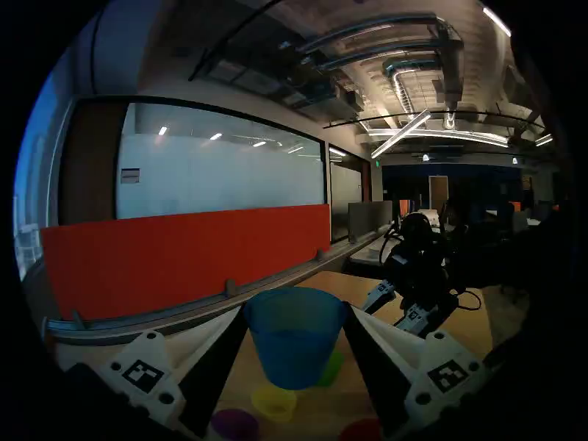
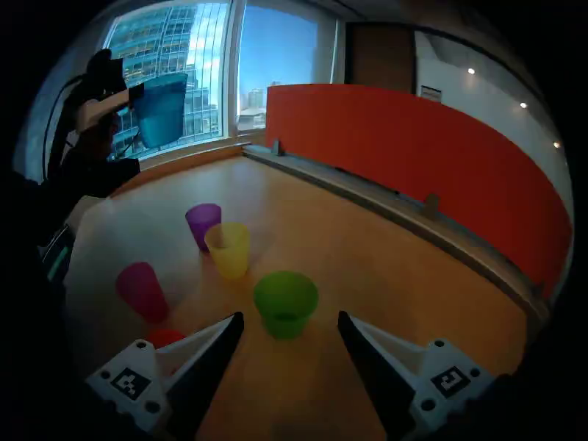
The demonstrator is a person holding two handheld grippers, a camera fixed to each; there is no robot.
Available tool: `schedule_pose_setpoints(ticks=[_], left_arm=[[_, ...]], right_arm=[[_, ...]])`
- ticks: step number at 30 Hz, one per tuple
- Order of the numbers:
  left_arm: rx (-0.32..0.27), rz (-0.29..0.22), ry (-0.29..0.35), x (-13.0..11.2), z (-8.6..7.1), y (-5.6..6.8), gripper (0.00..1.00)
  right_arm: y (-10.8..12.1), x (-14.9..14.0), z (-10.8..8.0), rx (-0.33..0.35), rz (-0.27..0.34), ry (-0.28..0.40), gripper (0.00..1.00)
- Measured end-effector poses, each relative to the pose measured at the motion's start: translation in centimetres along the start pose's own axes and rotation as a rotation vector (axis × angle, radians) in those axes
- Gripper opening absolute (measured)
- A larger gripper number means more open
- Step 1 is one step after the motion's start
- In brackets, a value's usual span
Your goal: Pour water
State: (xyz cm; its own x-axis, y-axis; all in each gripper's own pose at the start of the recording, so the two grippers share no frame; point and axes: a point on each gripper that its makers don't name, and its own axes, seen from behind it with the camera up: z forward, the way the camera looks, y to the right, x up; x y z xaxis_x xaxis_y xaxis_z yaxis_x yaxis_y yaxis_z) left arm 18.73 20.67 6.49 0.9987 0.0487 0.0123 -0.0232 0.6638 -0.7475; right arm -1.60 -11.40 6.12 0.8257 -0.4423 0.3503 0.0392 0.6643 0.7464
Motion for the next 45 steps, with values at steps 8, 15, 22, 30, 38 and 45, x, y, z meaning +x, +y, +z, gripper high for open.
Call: schedule_pose_setpoints(ticks=[8, 15, 22, 30, 38, 45], left_arm=[[0.007, 0.000, -0.009, 0.1, -0.2, -0.2, 0.89], [0.011, -0.002, -0.006, 0.2, -0.5, -0.5, 0.89], [0.021, 0.001, -0.008, 0.1, -0.9, -0.7, 0.89], [0.033, 0.001, -0.011, -0.1, -1.2, -1.3, 0.89], [0.036, 0.002, -0.015, -0.3, -1.4, -1.2, 0.89], [0.032, 0.003, -0.016, -0.5, -1.5, -1.1, 0.89]], right_arm=[[-0.3, -1.1, 1.5, 0.020, -0.007, -0.025, 0.99], [-0.4, -1.7, 3.2, 0.034, -0.008, -0.039, 0.99], [-0.4, -2.0, 5.2, 0.043, -0.002, -0.051, 0.99], [-0.3, -2.2, 7.0, 0.051, 0.012, -0.056, 0.99], [-0.5, -2.1, 8.6, 0.063, 0.028, -0.059, 1.00], [-0.6, -2.3, 9.2, 0.063, 0.037, -0.062, 0.95]])
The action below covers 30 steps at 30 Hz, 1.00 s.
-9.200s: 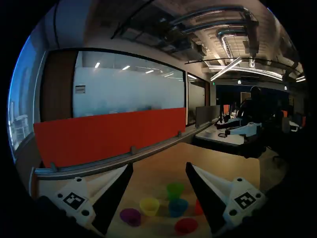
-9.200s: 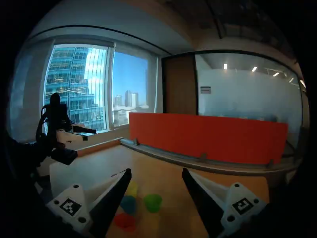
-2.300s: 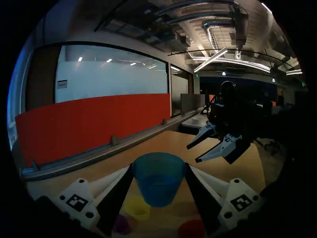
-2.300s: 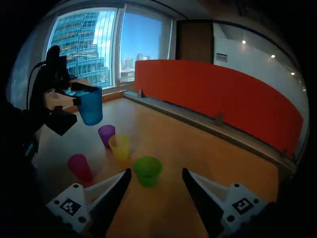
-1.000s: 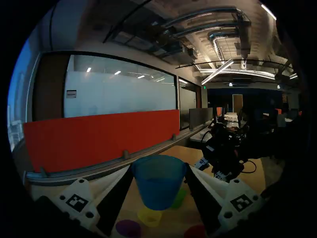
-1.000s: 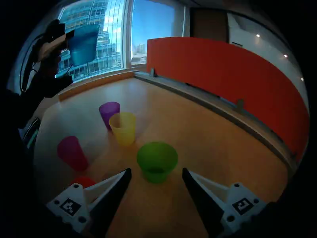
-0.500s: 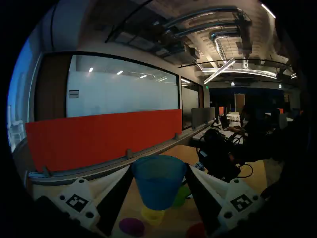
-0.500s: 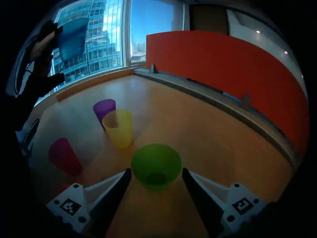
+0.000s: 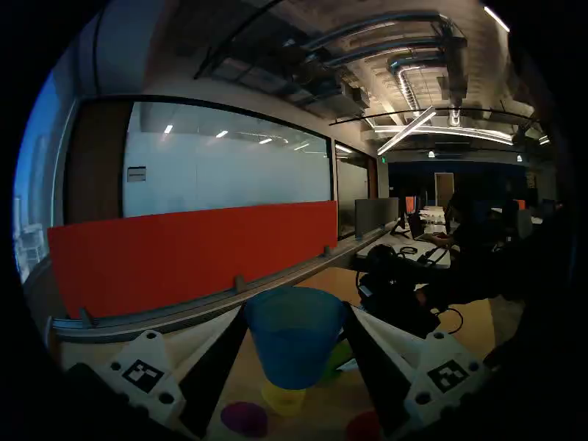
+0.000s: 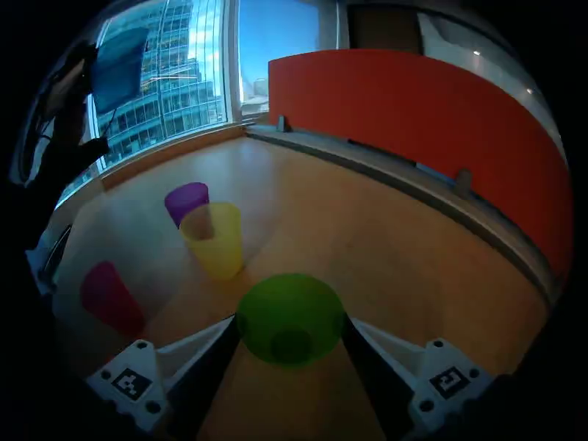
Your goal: Pour water
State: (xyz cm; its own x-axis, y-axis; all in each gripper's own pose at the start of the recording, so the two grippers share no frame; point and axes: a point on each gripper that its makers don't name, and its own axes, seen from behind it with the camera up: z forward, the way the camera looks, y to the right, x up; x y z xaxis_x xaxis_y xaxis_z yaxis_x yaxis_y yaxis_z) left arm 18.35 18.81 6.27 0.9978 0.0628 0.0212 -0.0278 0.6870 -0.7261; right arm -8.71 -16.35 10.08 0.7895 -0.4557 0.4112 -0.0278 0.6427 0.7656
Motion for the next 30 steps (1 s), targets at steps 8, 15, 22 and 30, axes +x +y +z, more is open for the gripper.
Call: schedule_pose_setpoints(ticks=[8, 15, 22, 30], left_arm=[[0.003, 0.000, -0.004, -0.4, 0.1, -0.2, 0.89], [0.005, -0.002, -0.003, -0.2, 0.0, -0.1, 0.89], [0.008, -0.006, -0.006, 0.0, -0.3, 0.1, 0.89], [0.016, -0.002, -0.004, 0.4, -1.0, 0.6, 0.89]], right_arm=[[0.0, 0.7, -0.5, 0.000, 0.021, 0.023, 0.92], [-0.1, 2.0, -2.3, -0.012, 0.023, 0.049, 0.92], [-0.9, 4.2, -5.3, -0.025, 0.011, 0.104, 0.92], [-2.2, 6.5, -8.7, -0.040, -0.012, 0.179, 0.92]])
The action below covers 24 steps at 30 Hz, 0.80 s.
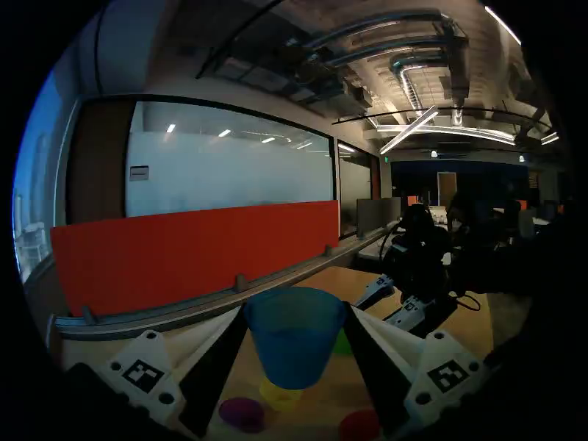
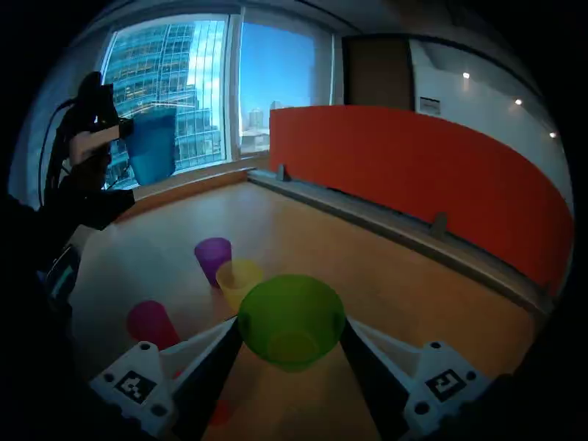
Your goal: Pour water
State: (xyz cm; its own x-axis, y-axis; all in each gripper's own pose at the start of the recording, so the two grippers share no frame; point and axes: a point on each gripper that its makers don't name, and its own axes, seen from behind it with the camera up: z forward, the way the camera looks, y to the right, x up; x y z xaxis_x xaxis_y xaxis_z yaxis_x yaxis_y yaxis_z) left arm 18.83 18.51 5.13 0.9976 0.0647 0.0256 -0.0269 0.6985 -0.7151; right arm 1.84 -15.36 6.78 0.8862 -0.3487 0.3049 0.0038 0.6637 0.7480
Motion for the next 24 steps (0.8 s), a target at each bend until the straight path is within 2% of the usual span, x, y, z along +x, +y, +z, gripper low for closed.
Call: schedule_pose_setpoints(ticks=[11, 24], left_arm=[[-0.008, 0.006, 0.006, 0.5, -0.7, 1.2, 0.89], [-0.020, 0.000, 0.010, 0.7, -0.9, 1.9, 0.89]], right_arm=[[-1.7, 3.5, -2.8, -0.023, -0.038, 0.114, 0.92], [-3.0, 6.6, -4.5, -0.030, -0.048, 0.230, 0.92]])
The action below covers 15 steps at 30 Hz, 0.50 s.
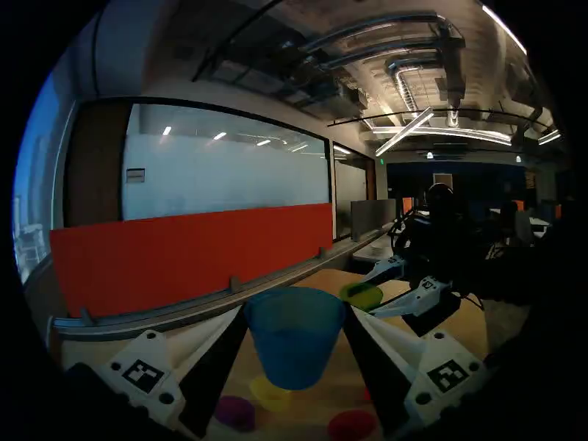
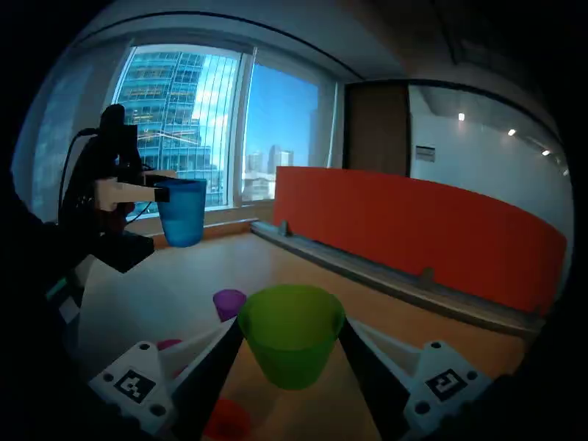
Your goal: Pour water
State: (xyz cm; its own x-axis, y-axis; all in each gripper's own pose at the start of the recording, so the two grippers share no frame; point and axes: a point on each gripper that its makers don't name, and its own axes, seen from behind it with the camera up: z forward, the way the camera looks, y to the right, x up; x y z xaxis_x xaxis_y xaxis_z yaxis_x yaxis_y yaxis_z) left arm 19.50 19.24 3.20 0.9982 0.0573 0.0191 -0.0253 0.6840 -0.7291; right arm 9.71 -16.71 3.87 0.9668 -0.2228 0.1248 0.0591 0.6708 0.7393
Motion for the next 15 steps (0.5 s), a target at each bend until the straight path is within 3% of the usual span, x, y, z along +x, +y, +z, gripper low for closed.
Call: schedule_pose_setpoints(ticks=[15], left_arm=[[0.002, -0.015, 0.004, -0.1, -0.1, 0.0, 0.89]], right_arm=[[-0.8, 2.9, -0.5, 0.004, 0.001, 0.093, 0.93]])
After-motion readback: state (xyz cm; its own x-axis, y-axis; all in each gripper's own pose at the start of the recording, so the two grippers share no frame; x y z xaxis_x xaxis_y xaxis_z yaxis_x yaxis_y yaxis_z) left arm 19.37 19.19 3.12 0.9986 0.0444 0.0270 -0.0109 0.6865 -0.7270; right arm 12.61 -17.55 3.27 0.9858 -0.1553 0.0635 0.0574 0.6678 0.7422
